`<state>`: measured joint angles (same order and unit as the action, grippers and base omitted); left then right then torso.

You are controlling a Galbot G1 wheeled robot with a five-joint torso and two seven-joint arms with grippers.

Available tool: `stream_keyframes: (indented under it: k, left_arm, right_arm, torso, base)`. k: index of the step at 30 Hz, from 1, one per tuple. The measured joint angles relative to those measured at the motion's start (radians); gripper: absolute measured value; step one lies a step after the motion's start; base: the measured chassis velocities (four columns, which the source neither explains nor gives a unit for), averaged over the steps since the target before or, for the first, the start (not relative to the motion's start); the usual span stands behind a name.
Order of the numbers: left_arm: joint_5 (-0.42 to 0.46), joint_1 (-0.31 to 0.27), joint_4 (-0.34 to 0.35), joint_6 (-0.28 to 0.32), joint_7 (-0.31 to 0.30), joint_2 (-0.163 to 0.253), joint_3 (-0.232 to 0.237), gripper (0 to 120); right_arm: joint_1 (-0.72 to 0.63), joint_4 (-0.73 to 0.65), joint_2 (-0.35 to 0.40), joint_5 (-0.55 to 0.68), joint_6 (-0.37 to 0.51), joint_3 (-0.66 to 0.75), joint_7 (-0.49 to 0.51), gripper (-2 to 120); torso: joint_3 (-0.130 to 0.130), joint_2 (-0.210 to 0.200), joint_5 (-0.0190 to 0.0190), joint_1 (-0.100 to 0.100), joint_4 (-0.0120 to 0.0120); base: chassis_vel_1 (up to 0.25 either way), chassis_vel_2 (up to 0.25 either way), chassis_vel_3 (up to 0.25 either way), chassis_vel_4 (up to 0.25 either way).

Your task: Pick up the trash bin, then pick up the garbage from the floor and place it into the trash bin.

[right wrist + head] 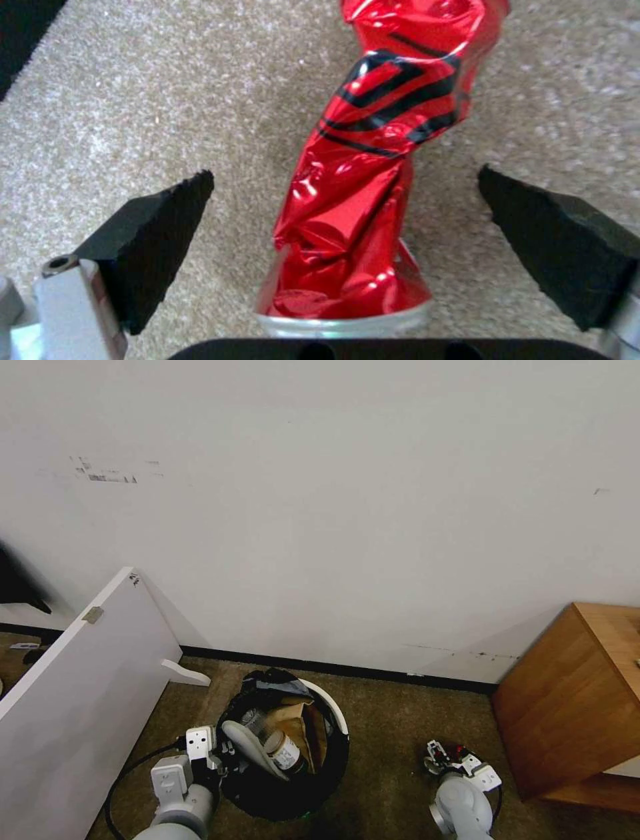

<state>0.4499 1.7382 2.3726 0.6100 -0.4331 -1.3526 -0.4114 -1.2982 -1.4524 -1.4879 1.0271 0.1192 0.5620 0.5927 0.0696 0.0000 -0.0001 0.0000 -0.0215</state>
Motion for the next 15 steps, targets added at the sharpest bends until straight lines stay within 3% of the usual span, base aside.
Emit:
stream_keyframes:
  k: [15]
  left_arm:
    - [0.003,-0.013,-0.012,-0.003,-0.003,-0.003,0.001,0]
  right_arm:
    - [0.027,0.034,0.0,-0.002,-0.015,-0.009,0.0,100]
  torso:
    - [0.0,0.0,0.0003,0.0,0.0002]
  base:
    - [0.0,0.0,0.0,0.0]
